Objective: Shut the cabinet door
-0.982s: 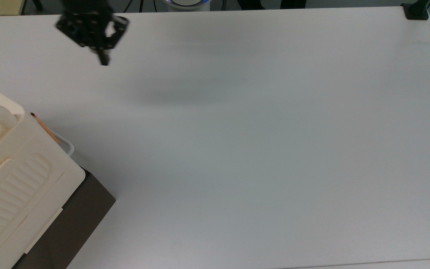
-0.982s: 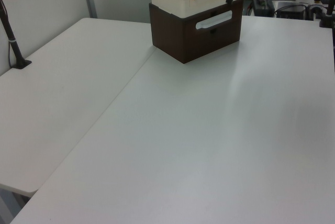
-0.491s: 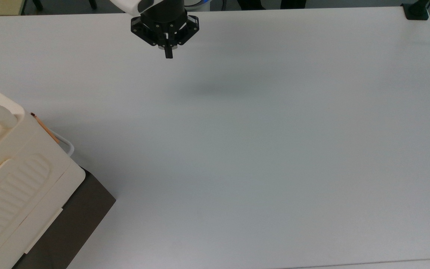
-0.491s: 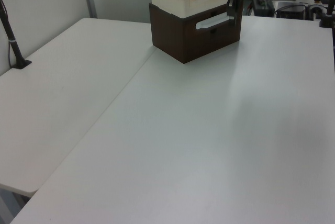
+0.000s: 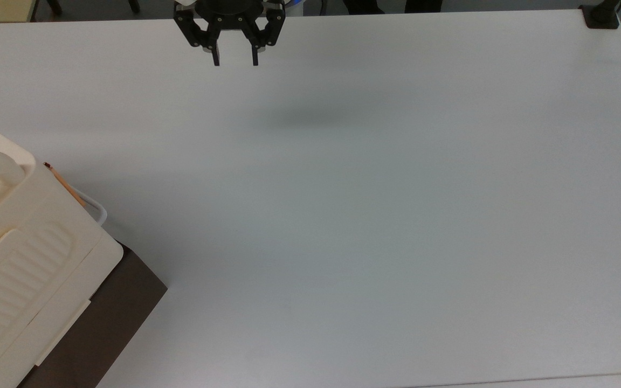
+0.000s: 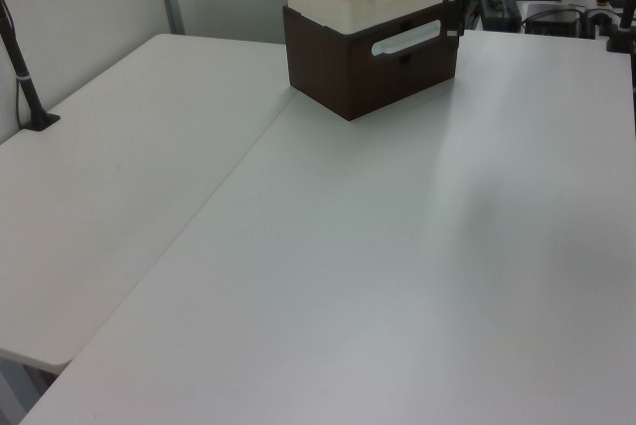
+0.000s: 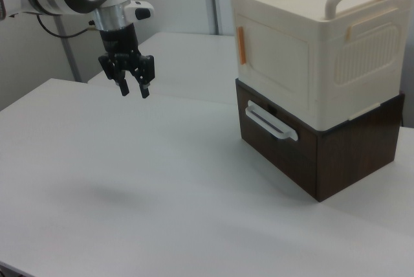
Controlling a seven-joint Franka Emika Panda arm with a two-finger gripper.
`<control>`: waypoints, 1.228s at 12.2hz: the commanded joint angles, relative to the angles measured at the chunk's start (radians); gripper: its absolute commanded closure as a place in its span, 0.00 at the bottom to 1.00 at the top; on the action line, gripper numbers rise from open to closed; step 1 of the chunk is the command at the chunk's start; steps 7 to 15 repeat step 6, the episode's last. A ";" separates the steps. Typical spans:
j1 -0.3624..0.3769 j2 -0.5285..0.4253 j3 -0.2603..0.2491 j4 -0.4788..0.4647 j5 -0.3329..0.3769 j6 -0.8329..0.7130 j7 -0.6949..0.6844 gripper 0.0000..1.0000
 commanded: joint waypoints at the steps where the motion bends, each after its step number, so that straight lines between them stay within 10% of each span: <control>1: -0.005 -0.029 0.007 -0.039 -0.034 -0.005 0.075 0.00; 15: -0.002 -0.029 0.009 -0.036 -0.077 -0.001 0.108 0.00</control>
